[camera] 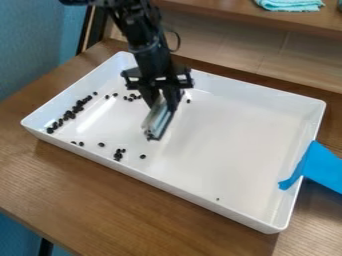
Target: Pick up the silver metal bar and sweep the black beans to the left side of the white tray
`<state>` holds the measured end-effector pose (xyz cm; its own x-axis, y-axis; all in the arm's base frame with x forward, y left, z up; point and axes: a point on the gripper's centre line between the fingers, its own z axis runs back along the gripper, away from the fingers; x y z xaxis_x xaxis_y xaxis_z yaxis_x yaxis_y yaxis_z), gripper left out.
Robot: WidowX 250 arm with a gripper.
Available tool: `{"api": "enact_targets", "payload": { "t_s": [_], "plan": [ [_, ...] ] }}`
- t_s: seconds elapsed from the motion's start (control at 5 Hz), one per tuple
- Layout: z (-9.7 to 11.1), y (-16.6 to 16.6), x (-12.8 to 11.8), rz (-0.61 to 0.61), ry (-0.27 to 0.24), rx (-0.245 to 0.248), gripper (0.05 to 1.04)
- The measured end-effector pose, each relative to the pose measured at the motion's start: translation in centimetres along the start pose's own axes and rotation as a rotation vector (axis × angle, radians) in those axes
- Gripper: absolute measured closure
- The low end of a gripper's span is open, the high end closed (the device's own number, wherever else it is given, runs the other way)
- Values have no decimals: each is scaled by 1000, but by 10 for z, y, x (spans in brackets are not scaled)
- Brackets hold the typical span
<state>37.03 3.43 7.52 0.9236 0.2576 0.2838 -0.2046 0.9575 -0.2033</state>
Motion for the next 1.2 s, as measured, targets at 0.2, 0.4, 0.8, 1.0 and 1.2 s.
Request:
{"api": "enact_targets", "payload": {
  "t_s": [0.2, 0.4, 0.8, 1.0, 1.2],
  "plan": [
    [-14, -10, -9, -33, -31, 28, 703],
    [-21, -4, -17, -55, -41, 48, 703],
    [-25, 41, -14, -62, -32, 83, 703],
    [-21, 65, -12, -93, -42, 90, 703],
    [-15, 99, -16, -128, -53, 102, 703]
  ]
}}
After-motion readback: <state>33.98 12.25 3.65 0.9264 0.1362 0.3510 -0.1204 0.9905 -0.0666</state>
